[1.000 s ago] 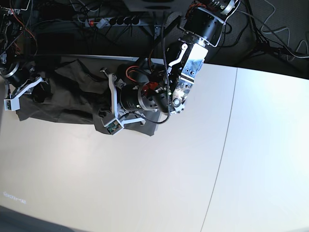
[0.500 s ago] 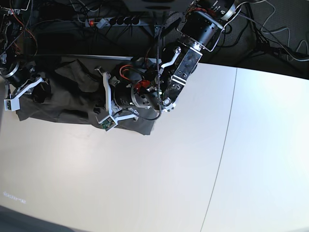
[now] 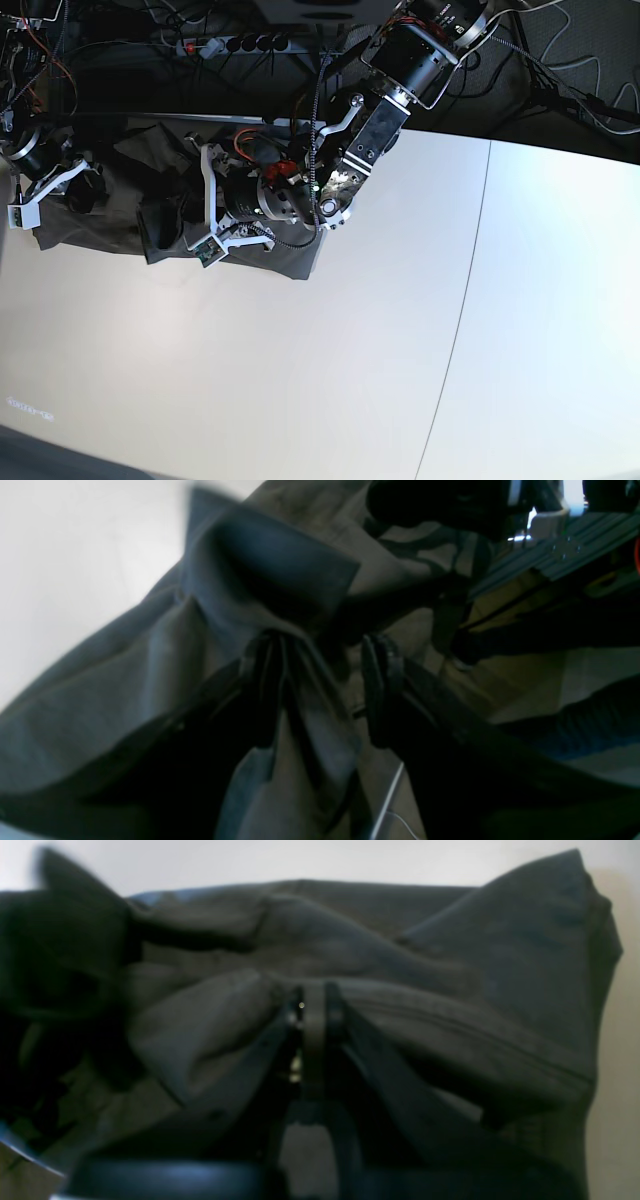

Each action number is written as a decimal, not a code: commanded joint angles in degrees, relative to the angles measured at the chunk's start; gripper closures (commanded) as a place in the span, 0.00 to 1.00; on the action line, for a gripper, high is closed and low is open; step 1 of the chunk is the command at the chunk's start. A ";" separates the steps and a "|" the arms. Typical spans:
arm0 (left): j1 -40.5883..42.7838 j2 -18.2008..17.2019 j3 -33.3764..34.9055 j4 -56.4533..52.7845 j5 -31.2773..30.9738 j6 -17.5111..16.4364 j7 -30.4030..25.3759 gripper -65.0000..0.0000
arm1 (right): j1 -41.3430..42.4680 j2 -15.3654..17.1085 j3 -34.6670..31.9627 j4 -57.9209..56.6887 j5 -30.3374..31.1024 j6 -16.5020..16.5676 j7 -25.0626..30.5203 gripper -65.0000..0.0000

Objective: Fold the T-shirt properly
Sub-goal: 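Lift the strip end with the left gripper and fold it toward the right gripper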

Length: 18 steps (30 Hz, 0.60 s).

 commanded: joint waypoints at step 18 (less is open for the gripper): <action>-0.37 -8.90 0.11 18.34 -9.22 -3.85 11.45 0.55 | 0.44 1.14 0.48 0.76 0.66 4.28 1.18 1.00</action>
